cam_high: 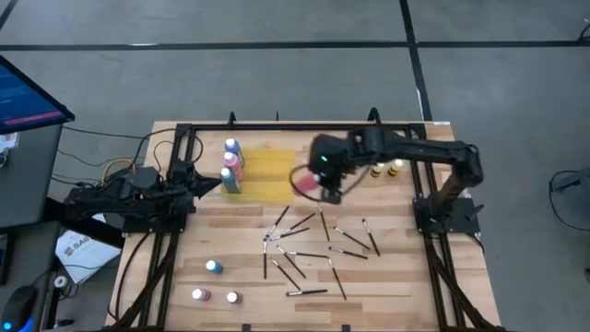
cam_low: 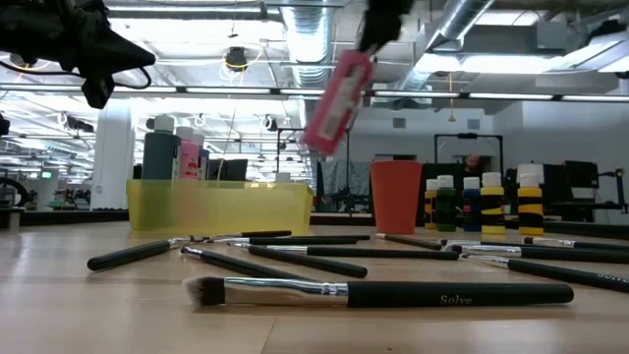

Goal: Pick & Place Paint Supplies
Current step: Put the pink bottle into the yellow bin

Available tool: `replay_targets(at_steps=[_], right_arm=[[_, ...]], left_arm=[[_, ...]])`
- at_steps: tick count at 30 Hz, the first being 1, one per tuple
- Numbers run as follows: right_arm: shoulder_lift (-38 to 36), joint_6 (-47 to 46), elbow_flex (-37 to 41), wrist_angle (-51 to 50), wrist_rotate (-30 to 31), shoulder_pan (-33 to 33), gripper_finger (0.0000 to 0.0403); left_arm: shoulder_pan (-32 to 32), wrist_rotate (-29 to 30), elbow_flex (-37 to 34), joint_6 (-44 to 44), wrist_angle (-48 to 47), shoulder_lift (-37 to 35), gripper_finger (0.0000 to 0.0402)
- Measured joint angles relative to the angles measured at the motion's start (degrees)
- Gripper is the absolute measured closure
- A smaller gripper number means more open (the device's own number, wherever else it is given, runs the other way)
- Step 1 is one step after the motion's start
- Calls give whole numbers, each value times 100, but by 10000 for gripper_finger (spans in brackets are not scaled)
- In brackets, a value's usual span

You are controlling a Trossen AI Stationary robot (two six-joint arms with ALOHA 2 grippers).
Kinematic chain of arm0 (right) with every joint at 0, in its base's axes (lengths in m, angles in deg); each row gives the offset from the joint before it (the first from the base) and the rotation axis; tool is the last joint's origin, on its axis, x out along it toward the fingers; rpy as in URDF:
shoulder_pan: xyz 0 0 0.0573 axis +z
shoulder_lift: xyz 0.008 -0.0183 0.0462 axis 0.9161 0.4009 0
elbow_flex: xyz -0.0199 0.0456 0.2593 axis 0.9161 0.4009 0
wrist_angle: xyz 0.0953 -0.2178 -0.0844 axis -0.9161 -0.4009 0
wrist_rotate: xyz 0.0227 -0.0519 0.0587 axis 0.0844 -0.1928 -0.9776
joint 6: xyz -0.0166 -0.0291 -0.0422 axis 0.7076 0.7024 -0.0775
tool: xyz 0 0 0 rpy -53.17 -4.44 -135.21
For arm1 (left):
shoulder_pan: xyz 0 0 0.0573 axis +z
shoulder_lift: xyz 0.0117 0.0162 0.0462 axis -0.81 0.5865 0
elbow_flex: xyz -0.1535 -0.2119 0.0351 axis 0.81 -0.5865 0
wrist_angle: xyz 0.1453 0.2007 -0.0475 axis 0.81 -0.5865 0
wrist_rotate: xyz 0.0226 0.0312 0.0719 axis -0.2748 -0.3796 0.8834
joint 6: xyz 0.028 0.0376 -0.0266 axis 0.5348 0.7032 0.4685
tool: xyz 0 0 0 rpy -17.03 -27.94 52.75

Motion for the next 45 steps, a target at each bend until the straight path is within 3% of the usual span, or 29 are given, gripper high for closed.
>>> replay_targets(at_steps=[14,31,45], right_arm=[[2384,-159,-2815,53,-38,-705,290],[3281,-37,-2750,582,-53,-1159,290],[3301,11,-2738,801,-56,-1197,290]], left_arm=[[2,-2,2,11,24,0,401],[2,42,2,39,37,2,401],[2,131,2,40,39,2,401]])
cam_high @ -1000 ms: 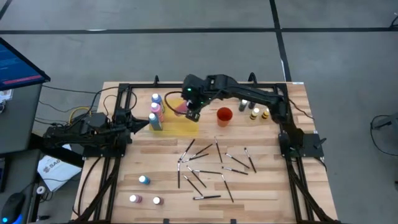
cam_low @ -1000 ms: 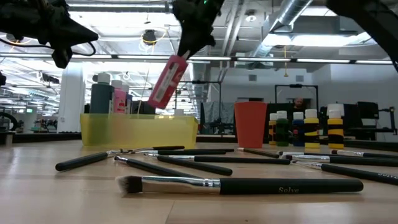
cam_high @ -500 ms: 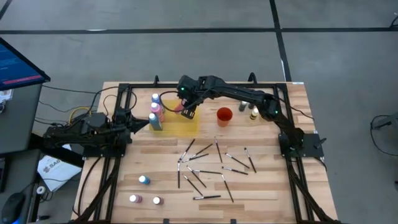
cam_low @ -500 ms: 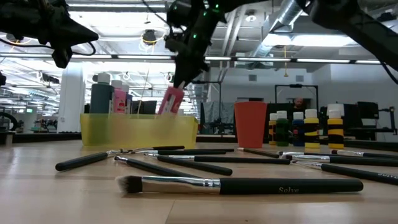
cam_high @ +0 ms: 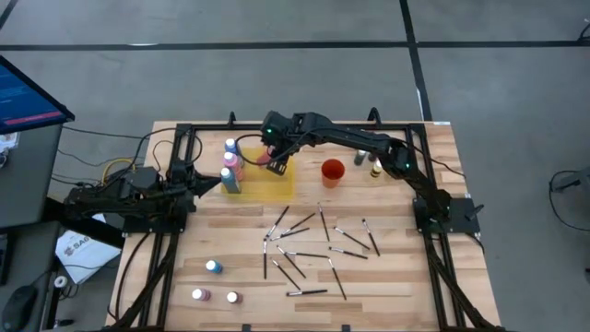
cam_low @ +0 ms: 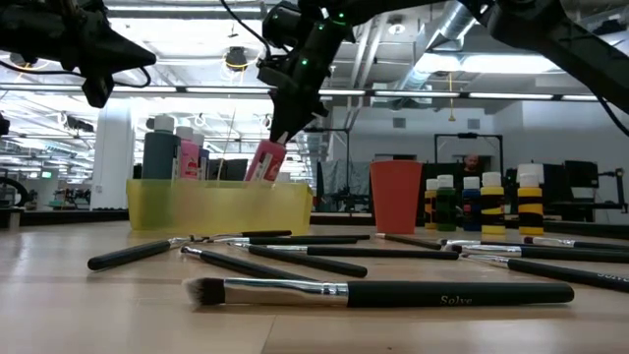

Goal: Pick & Place Paint Supplies
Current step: Put the pink bottle into the yellow bin

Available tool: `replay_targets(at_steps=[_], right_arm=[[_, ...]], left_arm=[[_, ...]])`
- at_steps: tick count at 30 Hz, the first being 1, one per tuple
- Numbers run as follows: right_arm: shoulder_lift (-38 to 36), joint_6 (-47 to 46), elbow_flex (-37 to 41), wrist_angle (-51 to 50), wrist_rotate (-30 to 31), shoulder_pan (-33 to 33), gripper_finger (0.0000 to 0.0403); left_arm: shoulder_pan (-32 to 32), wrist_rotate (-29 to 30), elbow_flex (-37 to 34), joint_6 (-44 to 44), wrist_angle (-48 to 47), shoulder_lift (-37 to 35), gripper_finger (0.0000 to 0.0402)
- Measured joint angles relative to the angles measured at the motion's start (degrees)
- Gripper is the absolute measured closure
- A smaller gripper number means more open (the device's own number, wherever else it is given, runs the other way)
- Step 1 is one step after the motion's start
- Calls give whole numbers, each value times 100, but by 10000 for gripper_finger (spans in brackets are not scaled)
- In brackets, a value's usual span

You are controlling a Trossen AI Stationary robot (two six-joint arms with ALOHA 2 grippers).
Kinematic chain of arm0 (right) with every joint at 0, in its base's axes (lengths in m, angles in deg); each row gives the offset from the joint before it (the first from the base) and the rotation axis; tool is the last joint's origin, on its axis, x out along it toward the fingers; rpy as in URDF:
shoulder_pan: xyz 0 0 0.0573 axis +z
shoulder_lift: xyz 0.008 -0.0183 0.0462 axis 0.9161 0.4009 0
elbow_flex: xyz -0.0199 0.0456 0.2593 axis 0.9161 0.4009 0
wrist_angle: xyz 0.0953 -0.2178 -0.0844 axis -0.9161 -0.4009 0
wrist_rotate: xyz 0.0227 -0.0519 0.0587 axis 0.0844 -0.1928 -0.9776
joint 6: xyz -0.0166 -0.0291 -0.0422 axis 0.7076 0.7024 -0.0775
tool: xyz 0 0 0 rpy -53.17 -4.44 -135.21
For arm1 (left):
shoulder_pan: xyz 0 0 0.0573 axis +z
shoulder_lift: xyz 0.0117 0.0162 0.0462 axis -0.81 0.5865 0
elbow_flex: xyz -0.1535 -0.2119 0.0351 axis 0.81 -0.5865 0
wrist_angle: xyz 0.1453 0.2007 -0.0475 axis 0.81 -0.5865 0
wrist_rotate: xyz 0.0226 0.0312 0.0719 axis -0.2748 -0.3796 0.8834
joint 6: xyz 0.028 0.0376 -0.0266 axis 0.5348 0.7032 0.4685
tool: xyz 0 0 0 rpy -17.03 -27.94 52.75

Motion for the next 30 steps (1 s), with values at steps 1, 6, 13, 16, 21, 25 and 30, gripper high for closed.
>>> replay_targets(at_steps=[1,6,13,16,21,25,30], right_arm=[[0,0,21,9,6,-2,290],[0,0,27,53,9,-31,290],[-8,-6,27,86,10,-63,259],[-11,-7,27,177,10,-68,266],[-11,80,31,420,7,-53,277],[-11,283,31,629,8,-17,249],[-13,296,29,757,6,-15,183]], left_arm=[[0,0,0,2,0,0,401],[0,23,0,1,30,0,401],[0,48,0,-8,39,0,401],[0,48,0,-13,39,0,401],[0,46,0,-16,39,0,401],[0,45,0,-16,37,0,401],[0,44,0,-7,35,0,401]])
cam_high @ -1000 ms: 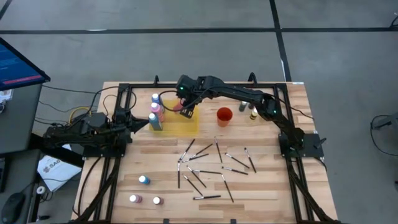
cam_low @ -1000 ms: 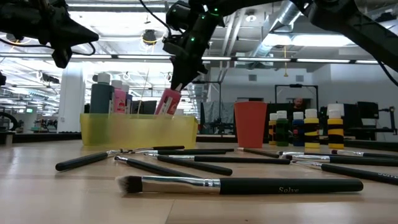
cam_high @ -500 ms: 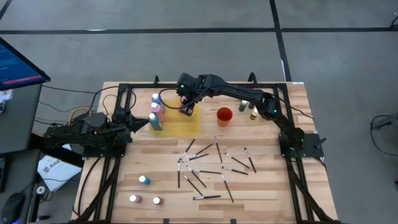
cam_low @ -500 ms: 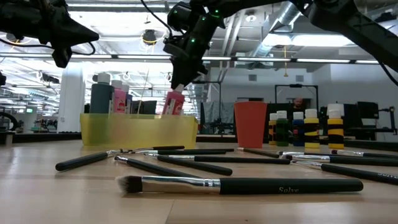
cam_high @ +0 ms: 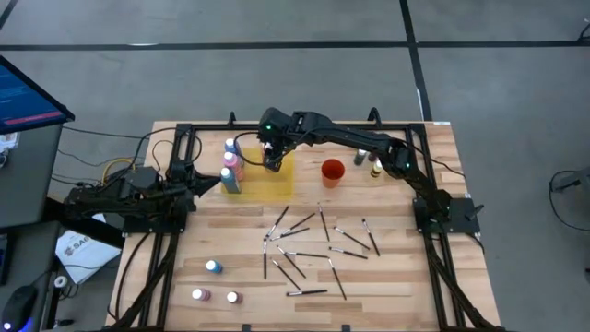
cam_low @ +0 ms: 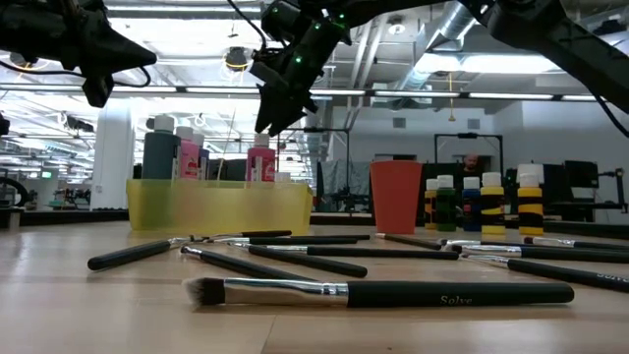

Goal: Pick & Place Paint Supplies
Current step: Put the pink bottle into the yellow bin

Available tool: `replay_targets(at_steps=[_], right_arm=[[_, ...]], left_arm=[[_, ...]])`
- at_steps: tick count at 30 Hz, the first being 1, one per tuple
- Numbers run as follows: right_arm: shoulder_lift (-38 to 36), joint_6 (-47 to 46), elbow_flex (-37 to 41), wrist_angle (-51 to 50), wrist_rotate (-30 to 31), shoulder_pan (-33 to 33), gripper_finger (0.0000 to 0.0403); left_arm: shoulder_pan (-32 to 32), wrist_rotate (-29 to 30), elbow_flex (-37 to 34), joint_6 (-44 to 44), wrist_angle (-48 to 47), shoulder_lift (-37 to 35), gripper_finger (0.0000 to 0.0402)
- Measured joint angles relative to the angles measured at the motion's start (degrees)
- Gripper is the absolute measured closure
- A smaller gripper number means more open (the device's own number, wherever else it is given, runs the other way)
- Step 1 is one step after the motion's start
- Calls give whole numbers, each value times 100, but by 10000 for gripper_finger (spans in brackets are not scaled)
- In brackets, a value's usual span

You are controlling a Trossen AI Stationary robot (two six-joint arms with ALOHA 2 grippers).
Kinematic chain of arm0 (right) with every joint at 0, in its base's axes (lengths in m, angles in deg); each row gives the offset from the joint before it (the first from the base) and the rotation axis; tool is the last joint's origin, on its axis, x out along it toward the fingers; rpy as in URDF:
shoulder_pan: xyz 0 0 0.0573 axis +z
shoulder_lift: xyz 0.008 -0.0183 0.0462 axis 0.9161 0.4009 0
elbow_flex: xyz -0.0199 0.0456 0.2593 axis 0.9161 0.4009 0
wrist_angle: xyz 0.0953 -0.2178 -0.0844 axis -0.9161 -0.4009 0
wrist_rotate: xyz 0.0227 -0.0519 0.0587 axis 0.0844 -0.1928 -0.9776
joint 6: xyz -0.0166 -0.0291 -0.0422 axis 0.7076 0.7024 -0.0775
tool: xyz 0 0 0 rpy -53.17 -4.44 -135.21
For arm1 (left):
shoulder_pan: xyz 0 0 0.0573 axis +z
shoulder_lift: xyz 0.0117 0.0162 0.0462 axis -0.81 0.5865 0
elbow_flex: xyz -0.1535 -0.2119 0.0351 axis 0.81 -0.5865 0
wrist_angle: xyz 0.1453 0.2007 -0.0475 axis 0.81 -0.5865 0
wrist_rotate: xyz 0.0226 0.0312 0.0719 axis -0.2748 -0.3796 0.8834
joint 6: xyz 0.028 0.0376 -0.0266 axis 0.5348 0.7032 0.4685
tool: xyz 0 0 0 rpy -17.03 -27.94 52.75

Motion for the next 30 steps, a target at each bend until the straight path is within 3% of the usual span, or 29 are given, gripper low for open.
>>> replay_targets(at_steps=[4,10,13,17,19,24,30], right_arm=[[-58,22,-111,3,-1,-17,152],[-683,248,-127,-114,-49,-20,162],[-791,307,-122,-363,-524,-62,209],[-761,464,-23,-485,-1535,-186,345],[-761,582,207,-275,-1714,-211,385],[-868,581,1056,356,-1694,-182,400],[-2000,343,3074,2497,-1797,-178,402]], left_arm=[[0,-2,0,2,0,0,401],[0,-24,0,9,0,0,401],[0,-24,0,9,2,0,401],[0,-22,0,9,0,0,401],[0,-22,0,9,0,0,401],[0,-20,0,55,2,0,401],[0,0,0,263,53,0,401]])
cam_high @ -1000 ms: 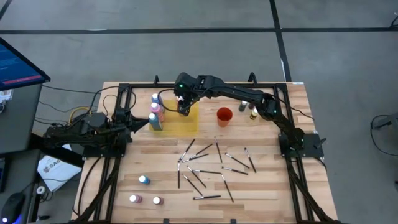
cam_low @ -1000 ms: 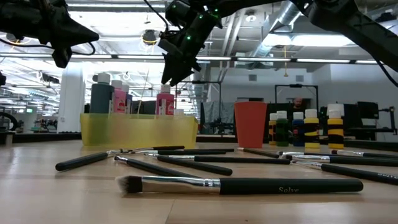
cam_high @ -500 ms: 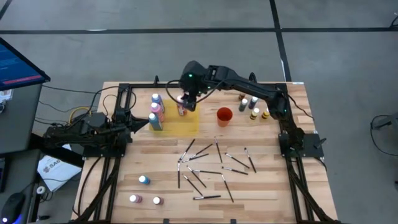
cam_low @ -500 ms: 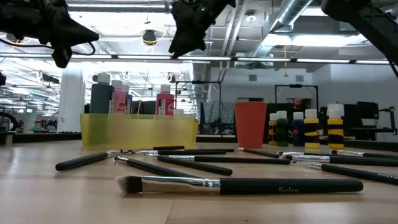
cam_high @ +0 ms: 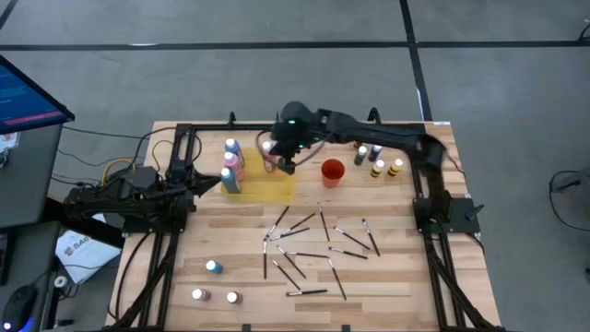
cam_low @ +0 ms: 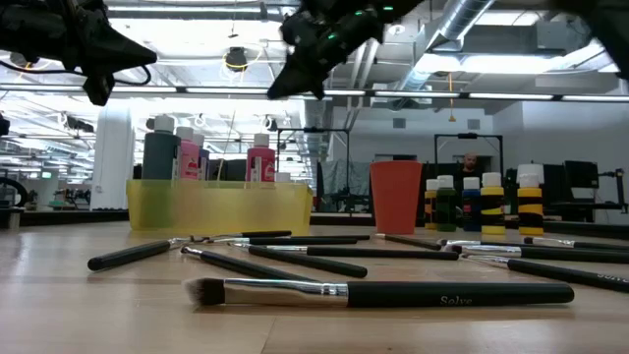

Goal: Pick & Place Paint Supplies
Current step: Put the pink bottle into the yellow bin

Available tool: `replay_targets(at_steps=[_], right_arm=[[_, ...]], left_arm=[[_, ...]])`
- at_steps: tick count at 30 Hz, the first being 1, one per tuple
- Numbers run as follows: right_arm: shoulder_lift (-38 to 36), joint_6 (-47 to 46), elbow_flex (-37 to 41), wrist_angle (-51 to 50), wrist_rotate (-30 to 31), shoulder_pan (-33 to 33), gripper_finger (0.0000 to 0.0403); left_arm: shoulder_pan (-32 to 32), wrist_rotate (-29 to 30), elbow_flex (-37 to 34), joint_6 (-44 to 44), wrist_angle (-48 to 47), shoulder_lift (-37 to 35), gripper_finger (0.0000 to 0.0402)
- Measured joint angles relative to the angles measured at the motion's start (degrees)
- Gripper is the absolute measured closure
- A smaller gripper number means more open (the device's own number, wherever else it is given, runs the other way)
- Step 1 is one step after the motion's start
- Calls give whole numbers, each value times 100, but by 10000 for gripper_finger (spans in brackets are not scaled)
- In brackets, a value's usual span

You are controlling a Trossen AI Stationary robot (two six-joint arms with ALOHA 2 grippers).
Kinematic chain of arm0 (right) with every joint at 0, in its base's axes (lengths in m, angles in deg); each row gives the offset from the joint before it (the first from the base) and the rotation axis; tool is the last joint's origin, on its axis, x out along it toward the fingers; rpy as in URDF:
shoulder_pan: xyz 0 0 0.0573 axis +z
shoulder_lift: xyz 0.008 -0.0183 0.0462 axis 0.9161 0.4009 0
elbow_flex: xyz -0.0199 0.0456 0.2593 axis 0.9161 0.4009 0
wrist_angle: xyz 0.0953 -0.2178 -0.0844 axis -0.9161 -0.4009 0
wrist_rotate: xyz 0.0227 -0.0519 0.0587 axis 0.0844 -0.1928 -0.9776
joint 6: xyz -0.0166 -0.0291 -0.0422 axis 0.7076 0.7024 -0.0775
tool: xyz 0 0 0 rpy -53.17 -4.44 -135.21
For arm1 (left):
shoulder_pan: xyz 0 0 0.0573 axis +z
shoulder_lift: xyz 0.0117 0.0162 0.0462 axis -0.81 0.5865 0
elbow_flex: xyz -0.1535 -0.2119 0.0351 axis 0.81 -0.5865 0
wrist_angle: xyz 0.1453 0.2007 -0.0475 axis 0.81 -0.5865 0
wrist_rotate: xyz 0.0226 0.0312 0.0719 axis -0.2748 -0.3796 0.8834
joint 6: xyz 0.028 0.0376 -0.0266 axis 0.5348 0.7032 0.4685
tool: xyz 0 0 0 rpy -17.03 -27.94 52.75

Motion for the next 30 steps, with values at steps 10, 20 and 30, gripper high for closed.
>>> replay_targets(at_steps=[10,20,30], right_arm=[[-479,-536,1973,2053,75,-166,402],[42,-197,1988,1959,107,-399,403],[113,99,1978,2193,87,-427,403]], left_arm=[[0,0,0,107,161,0,401],[0,304,0,-147,342,0,401],[0,565,0,-149,359,0,401]])
